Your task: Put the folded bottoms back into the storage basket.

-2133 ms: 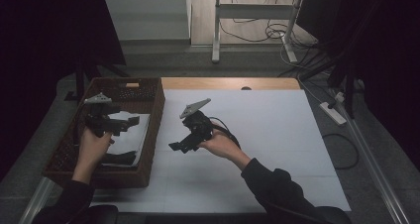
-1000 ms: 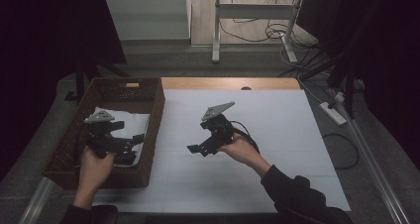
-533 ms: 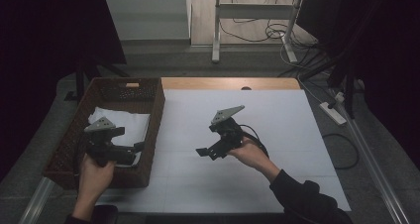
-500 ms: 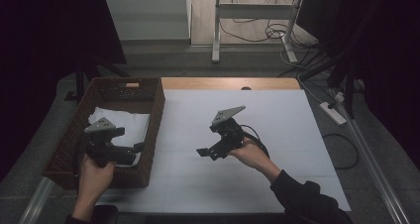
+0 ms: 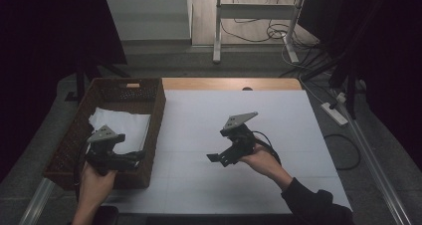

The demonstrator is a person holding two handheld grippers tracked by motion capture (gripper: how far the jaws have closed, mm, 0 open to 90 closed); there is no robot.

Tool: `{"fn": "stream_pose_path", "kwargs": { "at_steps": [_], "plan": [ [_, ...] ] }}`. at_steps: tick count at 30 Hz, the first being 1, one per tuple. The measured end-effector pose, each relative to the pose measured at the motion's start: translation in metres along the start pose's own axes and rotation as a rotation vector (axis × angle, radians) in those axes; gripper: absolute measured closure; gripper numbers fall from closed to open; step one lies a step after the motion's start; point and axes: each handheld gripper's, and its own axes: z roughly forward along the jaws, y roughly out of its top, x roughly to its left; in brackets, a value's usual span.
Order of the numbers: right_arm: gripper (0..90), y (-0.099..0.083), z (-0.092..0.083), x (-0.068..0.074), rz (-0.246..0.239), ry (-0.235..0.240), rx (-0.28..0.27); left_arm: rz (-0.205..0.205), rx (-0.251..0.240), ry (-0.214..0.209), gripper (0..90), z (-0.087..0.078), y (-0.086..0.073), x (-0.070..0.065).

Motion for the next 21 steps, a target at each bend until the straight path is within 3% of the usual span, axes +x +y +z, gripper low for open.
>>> {"fn": "stream_pose_path", "kwargs": {
  "at_steps": [16,21],
  "plan": [
    [0.0,-0.026,-0.022,-0.001,0.051,-0.033,-0.002,0.005,-0.006,0.022,0.1,-0.003,-0.016,-0.005],
    [0.0,-0.034,-0.027,0.001,0.056,-0.057,0.024,0.006,-0.006,0.028,0.1,-0.005,-0.020,-0.006]
  ]
}}
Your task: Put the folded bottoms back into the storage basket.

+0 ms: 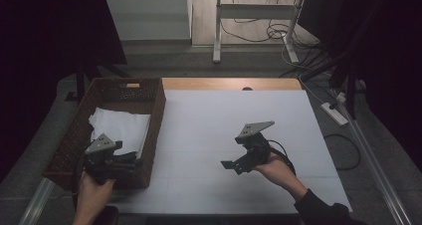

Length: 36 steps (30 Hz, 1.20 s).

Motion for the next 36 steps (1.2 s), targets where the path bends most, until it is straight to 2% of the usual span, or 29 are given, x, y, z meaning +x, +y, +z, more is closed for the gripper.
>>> {"fn": "stream_pose_path", "kwargs": {
  "at_steps": [4,8,19,36],
  "plan": [
    [0.0,-0.006,-0.005,0.000,0.003,0.003,0.018,-0.002,0.001,0.001,0.1,-0.002,-0.003,-0.001],
    [0.0,-0.011,-0.013,0.001,0.007,-0.014,-0.003,-0.009,-0.001,0.003,0.1,-0.004,-0.007,-0.001],
    [0.0,-0.029,-0.044,0.002,0.041,-0.088,-0.058,-0.036,-0.005,0.001,0.1,-0.010,-0.017,0.001],
    [0.0,-0.067,-0.087,-0.002,0.116,-0.214,-0.089,-0.053,-0.035,0.018,0.1,-0.024,-0.029,-0.002]
  ]
}}
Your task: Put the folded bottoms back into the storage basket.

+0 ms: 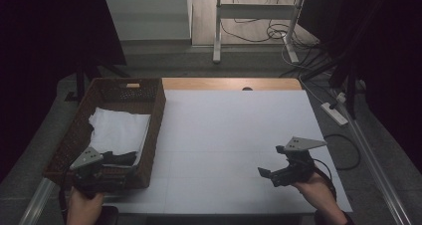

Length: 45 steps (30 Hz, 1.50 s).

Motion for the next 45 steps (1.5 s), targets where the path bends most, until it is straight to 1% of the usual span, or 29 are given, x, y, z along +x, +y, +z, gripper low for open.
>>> {"fn": "stream_pose_path", "kwargs": {
  "at_steps": [7,12,20,24,27,31,39,45],
  "plan": [
    [0.0,-0.018,-0.017,-0.007,0.035,-0.064,-0.005,-0.017,0.000,-0.007,0.1,-0.003,-0.006,0.001],
    [0.0,-0.028,-0.027,-0.010,0.052,-0.095,-0.005,-0.028,0.009,-0.014,0.1,-0.003,-0.010,0.001],
    [0.0,-0.042,-0.043,-0.013,0.076,-0.150,-0.005,-0.029,0.017,-0.013,0.1,-0.004,-0.013,0.001],
    [0.0,-0.047,-0.049,-0.014,0.084,-0.166,0.001,-0.019,0.022,0.003,0.1,-0.005,-0.014,0.000],
    [0.0,-0.049,-0.053,-0.014,0.091,-0.176,-0.010,-0.010,0.025,0.014,0.1,-0.005,-0.014,-0.001],
    [0.0,-0.052,-0.059,-0.013,0.095,-0.193,-0.009,-0.007,0.028,0.013,0.1,-0.005,-0.015,-0.001],
    [0.0,-0.057,-0.068,-0.014,0.114,-0.223,-0.013,-0.004,0.049,0.020,0.1,-0.003,-0.014,-0.002],
    [0.0,-0.058,-0.070,-0.013,0.120,-0.229,-0.008,-0.008,0.052,0.013,0.1,-0.003,-0.014,-0.001]
  ]
}}
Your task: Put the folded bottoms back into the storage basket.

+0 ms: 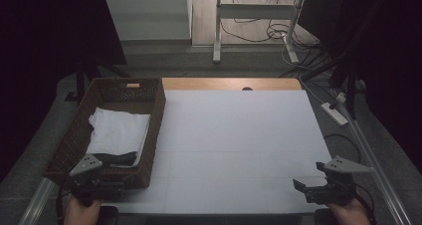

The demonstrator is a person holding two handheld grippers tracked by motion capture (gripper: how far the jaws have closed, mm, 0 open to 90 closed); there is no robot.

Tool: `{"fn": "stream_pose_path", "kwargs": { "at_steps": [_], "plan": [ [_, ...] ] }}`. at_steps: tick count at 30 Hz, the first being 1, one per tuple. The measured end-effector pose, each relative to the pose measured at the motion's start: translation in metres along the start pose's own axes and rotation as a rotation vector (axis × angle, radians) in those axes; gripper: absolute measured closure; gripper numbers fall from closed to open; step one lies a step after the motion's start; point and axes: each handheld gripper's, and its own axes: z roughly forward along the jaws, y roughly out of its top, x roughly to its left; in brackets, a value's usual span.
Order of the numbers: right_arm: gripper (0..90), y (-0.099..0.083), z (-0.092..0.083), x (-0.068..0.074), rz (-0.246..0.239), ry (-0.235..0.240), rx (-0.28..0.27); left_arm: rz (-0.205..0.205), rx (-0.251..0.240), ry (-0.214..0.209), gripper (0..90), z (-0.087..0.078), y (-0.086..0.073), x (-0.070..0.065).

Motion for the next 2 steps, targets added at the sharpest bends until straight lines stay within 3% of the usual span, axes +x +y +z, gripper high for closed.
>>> {"fn": "stream_pose_path", "kwargs": {
  "at_steps": [2],
  "plan": [
    [0.0,-0.0001,0.0003,-0.0004,0.001,-0.002,0.003,-0.005,-0.001,-0.004,0.1,0.0001,0.0004,0.0005]
  ]
}}
